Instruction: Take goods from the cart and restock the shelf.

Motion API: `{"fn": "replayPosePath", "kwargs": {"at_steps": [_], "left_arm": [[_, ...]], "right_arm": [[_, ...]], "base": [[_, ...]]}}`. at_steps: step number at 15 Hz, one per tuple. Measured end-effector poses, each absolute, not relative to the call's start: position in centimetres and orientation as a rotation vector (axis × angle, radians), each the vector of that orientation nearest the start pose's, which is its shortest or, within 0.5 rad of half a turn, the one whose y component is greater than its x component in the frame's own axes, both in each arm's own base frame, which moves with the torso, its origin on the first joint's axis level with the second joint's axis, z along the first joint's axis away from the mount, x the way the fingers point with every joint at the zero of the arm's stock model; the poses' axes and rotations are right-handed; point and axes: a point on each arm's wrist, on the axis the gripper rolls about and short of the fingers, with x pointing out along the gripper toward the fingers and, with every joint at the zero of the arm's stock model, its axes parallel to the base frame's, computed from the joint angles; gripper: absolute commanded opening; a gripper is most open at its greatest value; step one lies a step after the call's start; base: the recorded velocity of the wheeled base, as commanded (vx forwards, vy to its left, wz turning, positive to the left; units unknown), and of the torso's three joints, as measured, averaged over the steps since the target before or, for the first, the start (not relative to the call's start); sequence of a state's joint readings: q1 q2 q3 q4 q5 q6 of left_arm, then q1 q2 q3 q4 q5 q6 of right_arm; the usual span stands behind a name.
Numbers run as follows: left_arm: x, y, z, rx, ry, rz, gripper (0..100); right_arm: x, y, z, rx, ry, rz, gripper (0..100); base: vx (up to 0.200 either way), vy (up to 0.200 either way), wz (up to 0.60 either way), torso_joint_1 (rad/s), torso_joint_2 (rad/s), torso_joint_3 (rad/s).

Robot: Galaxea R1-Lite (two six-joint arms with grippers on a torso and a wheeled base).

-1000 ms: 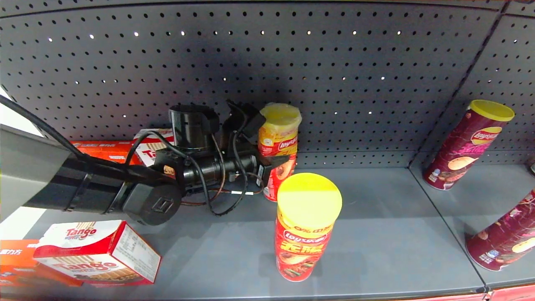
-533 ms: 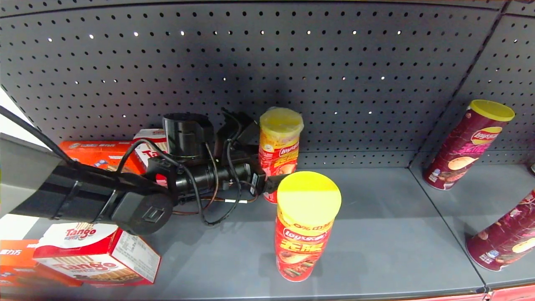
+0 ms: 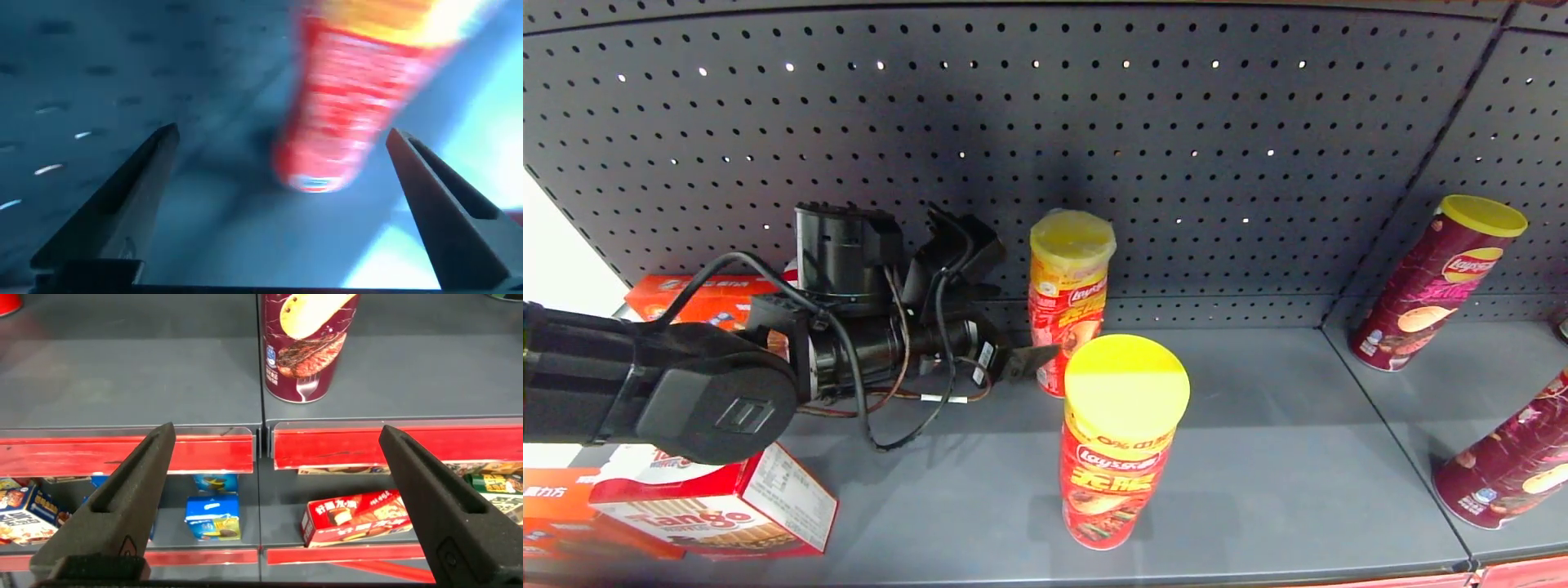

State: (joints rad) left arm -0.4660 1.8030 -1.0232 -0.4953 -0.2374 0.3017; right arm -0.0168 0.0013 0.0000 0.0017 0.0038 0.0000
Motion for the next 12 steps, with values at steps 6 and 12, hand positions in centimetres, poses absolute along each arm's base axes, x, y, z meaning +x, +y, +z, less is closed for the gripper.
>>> {"fn": "replayPosePath", "kwargs": {"at_steps": [6,12], "left_arm": [[30.93,-15.88,20.70,0.330,0.146,-0.652,100],[31.18,-15.25,20.56,0.337,0.157,-0.598,100]], "right_arm": [[-2.27,0.05,7.53,0.000,0.003,-0.013,100],[-2.27,0.05,7.53,0.000,0.003,-0.012,100]], "base": [[0.000,0.000,0.00,0.000,0.00,0.000],[0.000,0.000,0.00,0.000,0.00,0.000]]}}
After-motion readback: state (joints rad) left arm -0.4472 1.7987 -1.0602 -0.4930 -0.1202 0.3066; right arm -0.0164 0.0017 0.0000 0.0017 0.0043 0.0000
